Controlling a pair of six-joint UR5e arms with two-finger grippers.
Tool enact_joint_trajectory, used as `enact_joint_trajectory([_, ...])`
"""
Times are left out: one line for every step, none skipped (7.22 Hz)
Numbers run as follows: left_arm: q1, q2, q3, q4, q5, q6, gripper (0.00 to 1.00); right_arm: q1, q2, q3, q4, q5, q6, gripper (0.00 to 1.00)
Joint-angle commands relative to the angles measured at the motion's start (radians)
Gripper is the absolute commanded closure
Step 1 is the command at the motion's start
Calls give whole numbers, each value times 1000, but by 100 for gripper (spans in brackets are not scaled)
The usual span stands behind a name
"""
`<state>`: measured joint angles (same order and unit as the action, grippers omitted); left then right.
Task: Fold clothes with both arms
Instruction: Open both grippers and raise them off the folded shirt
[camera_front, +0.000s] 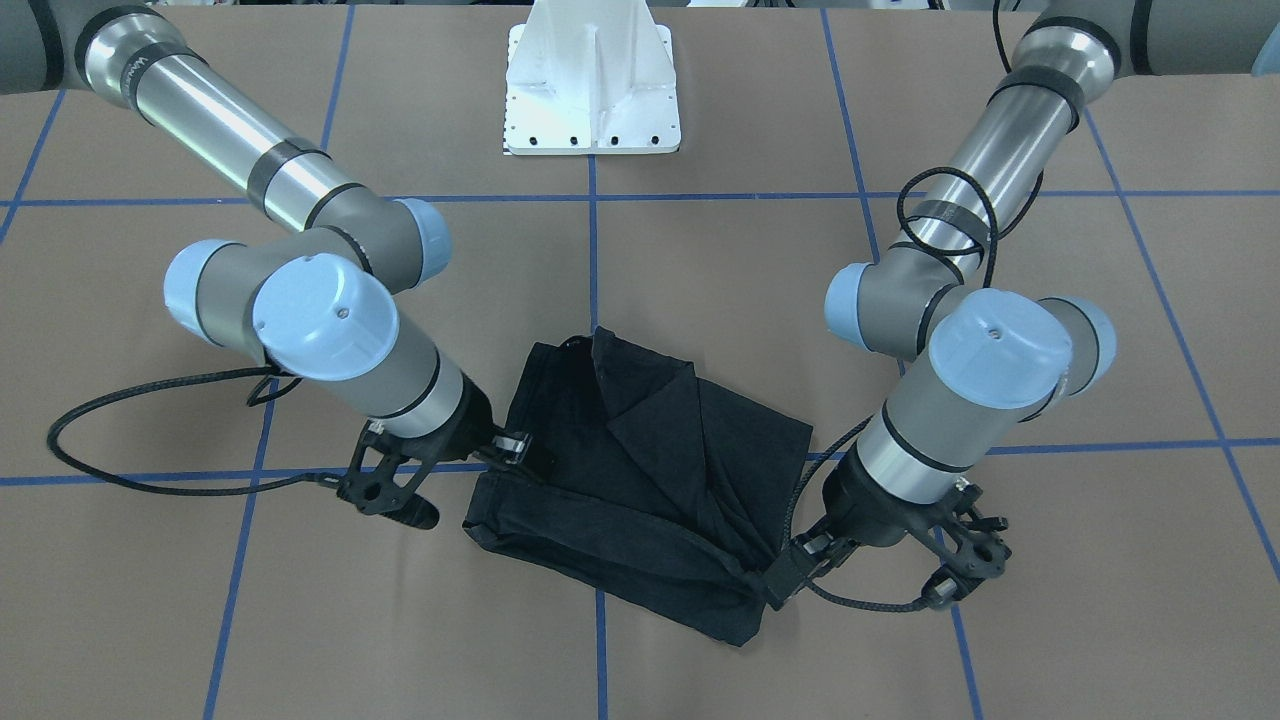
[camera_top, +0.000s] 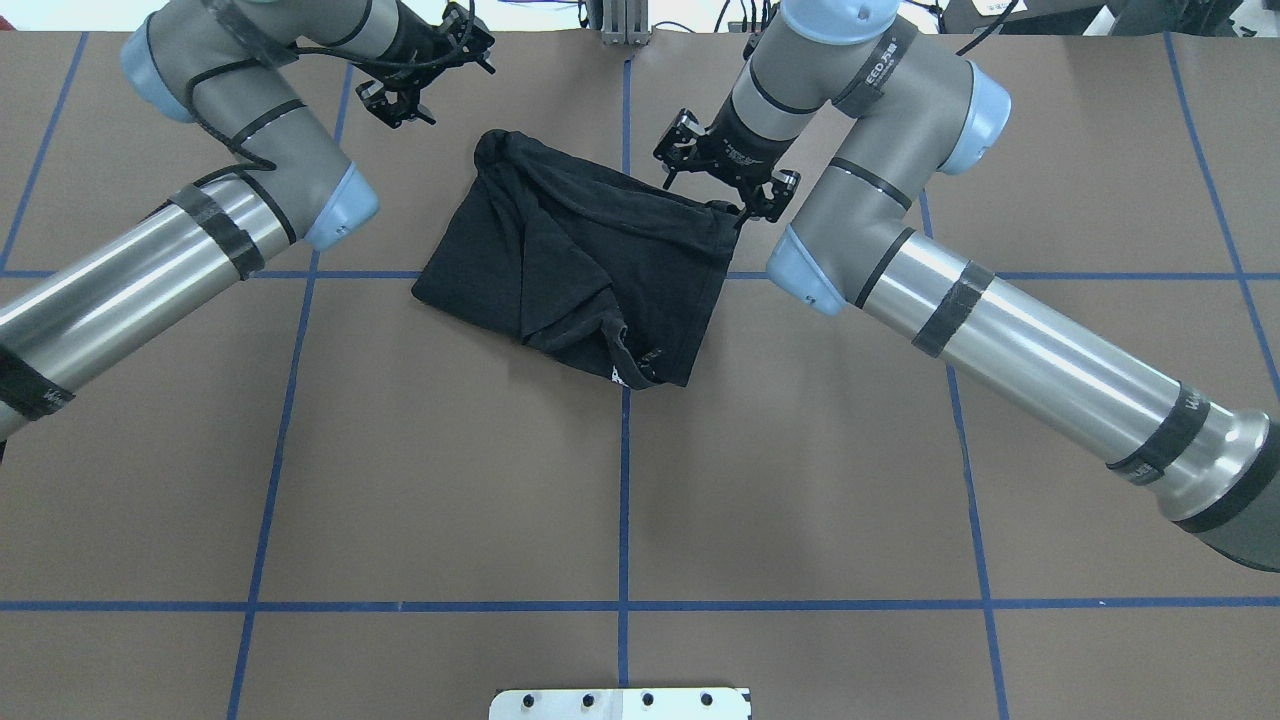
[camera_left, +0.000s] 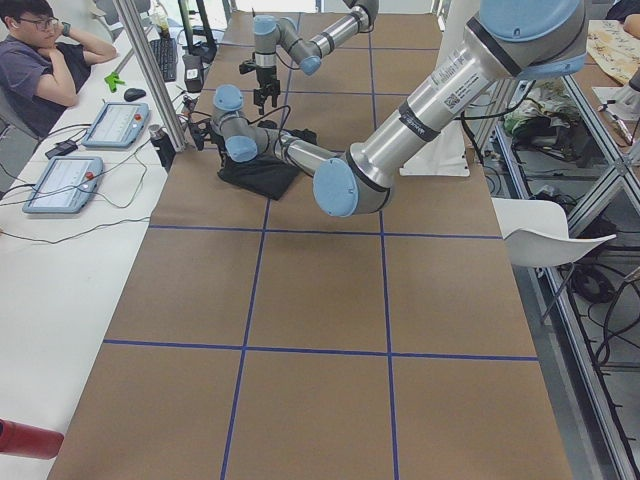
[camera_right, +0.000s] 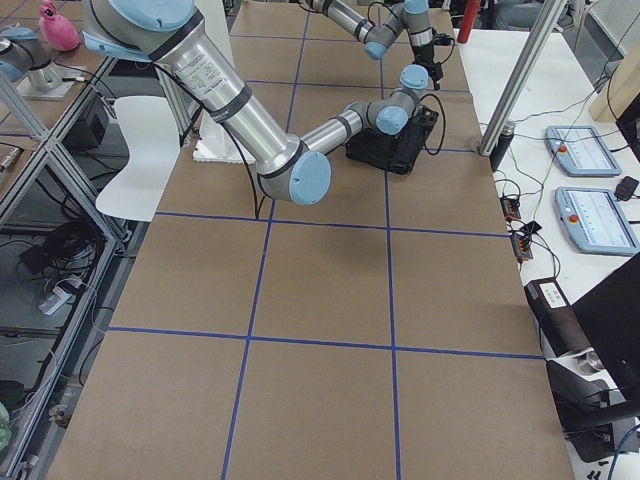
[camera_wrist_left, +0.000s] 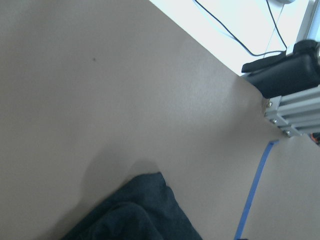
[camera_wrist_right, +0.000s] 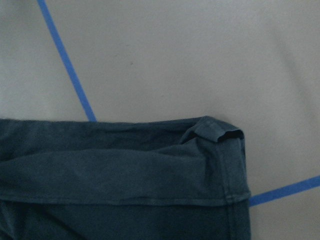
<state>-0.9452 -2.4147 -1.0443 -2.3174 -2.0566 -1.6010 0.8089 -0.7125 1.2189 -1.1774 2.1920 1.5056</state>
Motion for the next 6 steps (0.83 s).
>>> enact_joint_trajectory([-12,113,-107,3,-34,82,0,-58,45,30,-5,-68,-8,0])
enact_joint_trajectory([-23,176,-155,1,-49,129,0,-101,77,30,-7,-136,-66,0])
enact_joint_trajectory([-33,263,-228,1,-60,195,0,-138,93,39,-7,-203,-120,0])
enact_joint_trajectory([-55,334,-291,1,-79,243,0,-178,119,39,-8,-284,-205,0])
enact_joint_trajectory([-75,380,-330,1,-98,268,0,-222,123,48,-45,-364,-314,0])
enact_joint_trajectory([-84,403,-344,1,-103,280,0,-290,154,53,-106,-490,-446,0])
